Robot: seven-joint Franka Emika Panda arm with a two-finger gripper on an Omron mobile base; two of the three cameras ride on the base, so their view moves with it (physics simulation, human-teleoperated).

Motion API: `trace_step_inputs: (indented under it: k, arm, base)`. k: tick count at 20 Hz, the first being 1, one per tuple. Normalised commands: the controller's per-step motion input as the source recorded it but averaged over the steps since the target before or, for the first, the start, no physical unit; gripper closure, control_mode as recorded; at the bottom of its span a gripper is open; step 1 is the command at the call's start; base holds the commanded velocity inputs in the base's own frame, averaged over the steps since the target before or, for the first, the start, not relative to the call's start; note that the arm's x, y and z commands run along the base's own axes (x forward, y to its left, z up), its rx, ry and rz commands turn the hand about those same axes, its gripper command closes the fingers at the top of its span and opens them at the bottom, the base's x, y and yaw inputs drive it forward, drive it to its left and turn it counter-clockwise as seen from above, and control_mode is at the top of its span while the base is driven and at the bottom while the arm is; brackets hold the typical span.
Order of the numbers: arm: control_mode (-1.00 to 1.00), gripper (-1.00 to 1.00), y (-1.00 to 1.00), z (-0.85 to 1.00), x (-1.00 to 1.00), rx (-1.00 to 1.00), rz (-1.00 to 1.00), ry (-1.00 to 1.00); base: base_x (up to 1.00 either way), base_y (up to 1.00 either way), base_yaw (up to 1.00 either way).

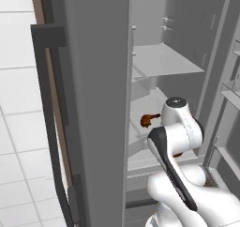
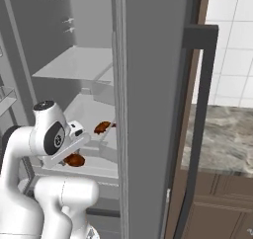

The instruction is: Place the chicken drumstick on the counter behind the older chicken drumstick on the same shelf of the fridge to maintain FIFO order. Close the fridge door when finished.

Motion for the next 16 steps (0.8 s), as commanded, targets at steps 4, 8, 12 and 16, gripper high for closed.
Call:
trace_step_inputs:
  k: [4, 8, 12, 16]
  arm:
    - [-1.0, 1.0, 0.0, -0.11, 0.75, 0.01, 0.11, -0.04]
    - [-1.0, 1.0, 0.04, -0.02, 1.0, 0.05, 0.21, -0.31]
    - [-1.0, 1.0, 0.21, 0.01, 0.94, 0.0, 0.14, -0.23]
    - [-1.0, 1.0, 0.29, 0.06, 0.93, 0.0, 0.07, -0.02]
  base:
    - [0.25, 0.0, 0.01]
    - [0.0, 0.0, 0.0]
    - [0.0, 0.0, 0.0]
    - [0.0, 0.0, 0.0]
